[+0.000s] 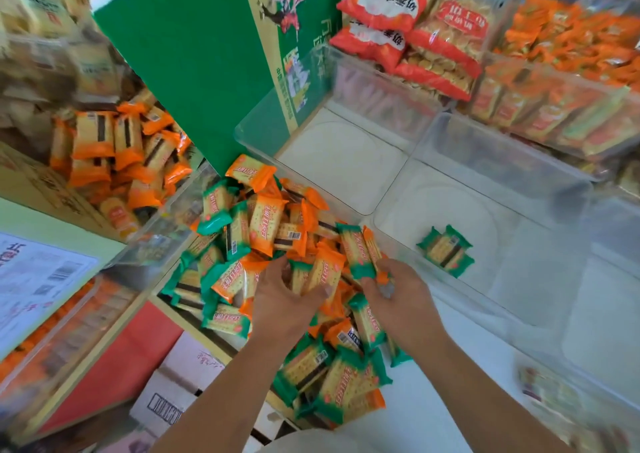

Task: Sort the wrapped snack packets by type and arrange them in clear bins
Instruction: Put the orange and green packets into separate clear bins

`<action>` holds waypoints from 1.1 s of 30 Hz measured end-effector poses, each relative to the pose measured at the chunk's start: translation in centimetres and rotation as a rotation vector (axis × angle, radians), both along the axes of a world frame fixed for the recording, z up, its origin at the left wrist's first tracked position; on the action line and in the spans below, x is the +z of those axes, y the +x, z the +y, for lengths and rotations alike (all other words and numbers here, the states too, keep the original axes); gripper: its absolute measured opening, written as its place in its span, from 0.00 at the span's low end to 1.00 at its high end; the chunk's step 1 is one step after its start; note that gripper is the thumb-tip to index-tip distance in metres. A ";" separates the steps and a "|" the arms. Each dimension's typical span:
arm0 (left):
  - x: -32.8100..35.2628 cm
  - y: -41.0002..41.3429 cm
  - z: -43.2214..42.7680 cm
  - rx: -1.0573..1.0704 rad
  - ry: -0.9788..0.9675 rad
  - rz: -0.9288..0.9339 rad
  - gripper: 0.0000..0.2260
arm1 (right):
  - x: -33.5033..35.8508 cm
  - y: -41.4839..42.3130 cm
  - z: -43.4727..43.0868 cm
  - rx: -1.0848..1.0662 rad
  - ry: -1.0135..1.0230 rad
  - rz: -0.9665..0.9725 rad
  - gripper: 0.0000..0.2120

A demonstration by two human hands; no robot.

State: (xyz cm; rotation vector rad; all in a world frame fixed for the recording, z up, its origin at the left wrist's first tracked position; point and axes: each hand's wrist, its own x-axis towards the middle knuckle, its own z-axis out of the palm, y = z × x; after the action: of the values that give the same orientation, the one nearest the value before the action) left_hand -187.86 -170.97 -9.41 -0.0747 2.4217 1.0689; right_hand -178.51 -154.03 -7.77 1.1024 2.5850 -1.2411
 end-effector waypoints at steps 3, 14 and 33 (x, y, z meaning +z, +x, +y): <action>0.1 -0.6 -0.6 -0.047 -0.011 -0.045 0.42 | -1.8 -1.4 -0.2 -0.041 -0.028 -0.090 0.19; 1.0 -1.2 -2.0 -0.105 -0.039 0.001 0.29 | -3.0 -3.2 1.3 -0.123 -0.121 -0.173 0.14; 6.2 -0.1 2.6 0.011 0.477 -0.230 0.05 | 4.2 -2.2 -0.8 -0.309 -0.723 0.269 0.08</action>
State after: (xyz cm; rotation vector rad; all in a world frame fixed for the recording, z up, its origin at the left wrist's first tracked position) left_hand -187.95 -168.34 -3.20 -0.0470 1.9143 1.5219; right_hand -180.72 -154.80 -3.55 1.2331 1.8313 -2.2703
